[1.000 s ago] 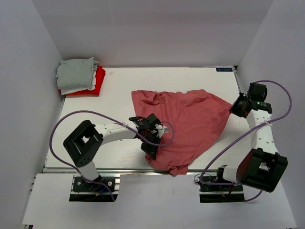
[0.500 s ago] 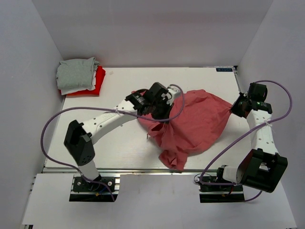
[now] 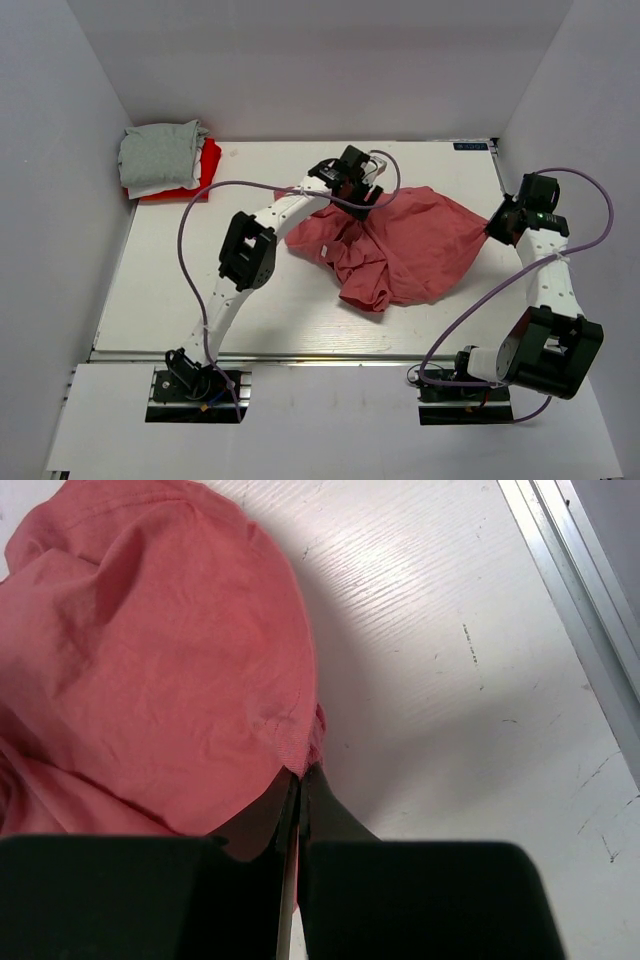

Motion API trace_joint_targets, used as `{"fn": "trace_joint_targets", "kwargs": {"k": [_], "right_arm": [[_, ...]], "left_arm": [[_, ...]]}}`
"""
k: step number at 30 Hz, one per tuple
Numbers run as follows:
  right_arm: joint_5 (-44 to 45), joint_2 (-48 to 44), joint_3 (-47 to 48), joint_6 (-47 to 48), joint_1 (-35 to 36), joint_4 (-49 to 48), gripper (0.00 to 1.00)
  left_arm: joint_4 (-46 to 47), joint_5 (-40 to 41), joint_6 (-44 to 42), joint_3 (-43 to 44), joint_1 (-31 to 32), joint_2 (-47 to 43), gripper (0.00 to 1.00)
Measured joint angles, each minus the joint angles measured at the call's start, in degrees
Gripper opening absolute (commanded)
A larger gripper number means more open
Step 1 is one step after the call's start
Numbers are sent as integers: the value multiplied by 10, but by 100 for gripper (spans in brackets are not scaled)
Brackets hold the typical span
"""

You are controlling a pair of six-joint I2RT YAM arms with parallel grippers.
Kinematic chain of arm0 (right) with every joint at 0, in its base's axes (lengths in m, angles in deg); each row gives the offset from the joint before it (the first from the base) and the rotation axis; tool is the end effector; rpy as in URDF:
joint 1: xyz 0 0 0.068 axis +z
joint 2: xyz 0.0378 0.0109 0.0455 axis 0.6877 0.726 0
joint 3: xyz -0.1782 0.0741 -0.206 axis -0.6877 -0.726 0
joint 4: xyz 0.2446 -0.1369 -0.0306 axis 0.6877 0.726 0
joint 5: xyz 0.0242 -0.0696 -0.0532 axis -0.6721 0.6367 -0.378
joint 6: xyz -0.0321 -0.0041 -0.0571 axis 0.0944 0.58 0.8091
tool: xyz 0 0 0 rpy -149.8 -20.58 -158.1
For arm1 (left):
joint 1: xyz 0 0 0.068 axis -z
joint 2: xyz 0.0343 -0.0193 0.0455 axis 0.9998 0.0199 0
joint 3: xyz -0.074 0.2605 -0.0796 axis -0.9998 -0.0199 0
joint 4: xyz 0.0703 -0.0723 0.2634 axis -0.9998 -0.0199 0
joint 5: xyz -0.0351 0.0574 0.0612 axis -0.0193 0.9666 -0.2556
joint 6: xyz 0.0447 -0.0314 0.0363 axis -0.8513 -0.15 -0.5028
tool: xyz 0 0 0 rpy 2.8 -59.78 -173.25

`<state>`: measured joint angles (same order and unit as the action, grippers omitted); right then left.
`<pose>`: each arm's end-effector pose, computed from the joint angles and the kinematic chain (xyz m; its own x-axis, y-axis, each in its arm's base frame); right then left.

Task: Fold and stack the t-shirts
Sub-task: Flatten out the tshirt

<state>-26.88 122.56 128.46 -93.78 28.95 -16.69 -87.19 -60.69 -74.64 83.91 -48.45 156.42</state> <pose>0.2950 -0.0782 0.2847 -0.5761 0.4507 -0.6819 0.4651 0.8668 0.1799 0.4357 -0.3734 0.1974 -0.6204 0.5330 -0.5753 0.6656 0.7458 -0.0268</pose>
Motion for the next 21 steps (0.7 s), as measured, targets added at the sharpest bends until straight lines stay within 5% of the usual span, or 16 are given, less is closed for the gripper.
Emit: {"fn": "trace_joint_targets", "kwargs": {"k": [4, 9, 17, 21], "right_arm": [[5, 5, 0, 1, 0, -3, 0], [5, 5, 0, 2, 0, -6, 0], [-2, 2, -5, 2, 0, -10, 0], [-9, -7, -12, 1, 0, -19, 0]], "left_arm": [[18, -13, -7, -10, -12, -2, 100], [41, -39, 3, -154, -10, -126, 100], [113, -132, 92, -474, 4, -416, 100], [155, -183, 146, -614, 11, -458, 100]]}}
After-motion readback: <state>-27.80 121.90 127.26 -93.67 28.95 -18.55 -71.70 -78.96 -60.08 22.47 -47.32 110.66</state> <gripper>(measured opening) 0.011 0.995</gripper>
